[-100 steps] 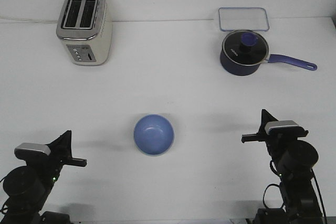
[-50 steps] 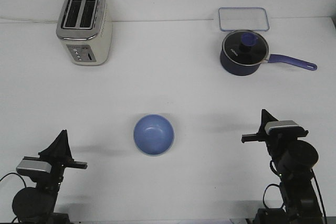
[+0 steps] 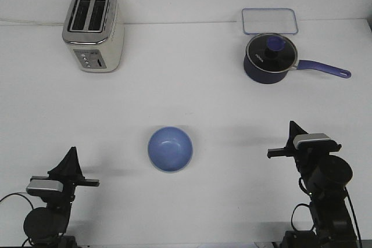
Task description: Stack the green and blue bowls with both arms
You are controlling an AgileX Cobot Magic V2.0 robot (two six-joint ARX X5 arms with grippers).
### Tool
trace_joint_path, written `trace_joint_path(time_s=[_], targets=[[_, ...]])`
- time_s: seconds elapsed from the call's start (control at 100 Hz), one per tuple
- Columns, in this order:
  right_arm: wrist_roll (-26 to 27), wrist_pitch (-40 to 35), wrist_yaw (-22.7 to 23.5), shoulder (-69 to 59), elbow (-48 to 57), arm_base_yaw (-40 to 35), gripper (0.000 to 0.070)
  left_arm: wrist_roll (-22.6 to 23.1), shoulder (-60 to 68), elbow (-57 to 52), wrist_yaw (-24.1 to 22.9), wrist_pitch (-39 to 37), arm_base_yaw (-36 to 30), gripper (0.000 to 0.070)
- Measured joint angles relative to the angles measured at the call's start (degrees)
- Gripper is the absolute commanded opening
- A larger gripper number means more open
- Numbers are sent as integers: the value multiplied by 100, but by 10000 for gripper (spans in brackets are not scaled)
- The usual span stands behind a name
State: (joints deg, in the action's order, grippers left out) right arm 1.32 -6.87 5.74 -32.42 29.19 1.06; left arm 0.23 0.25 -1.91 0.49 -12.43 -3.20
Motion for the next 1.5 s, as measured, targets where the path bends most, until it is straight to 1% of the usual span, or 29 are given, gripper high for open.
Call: trace_joint_path(time_s=[0.97,1.16,1.29,1.41,1.5], targets=[[0,2,0,0,0,0,4,28,0,0,2,-22,31,12],[0,59,-446,243,-17,2,4,28,0,0,2,-20,31,12],[0,372,-448,667,-361,7,4,28,0,0,2,-20,31,12],[0,767,-448,1174,-1012,7,4,28,0,0,2,-20,31,12],[0,894,-448,1626,-1528,7,4,28,0,0,2,-20,31,12]])
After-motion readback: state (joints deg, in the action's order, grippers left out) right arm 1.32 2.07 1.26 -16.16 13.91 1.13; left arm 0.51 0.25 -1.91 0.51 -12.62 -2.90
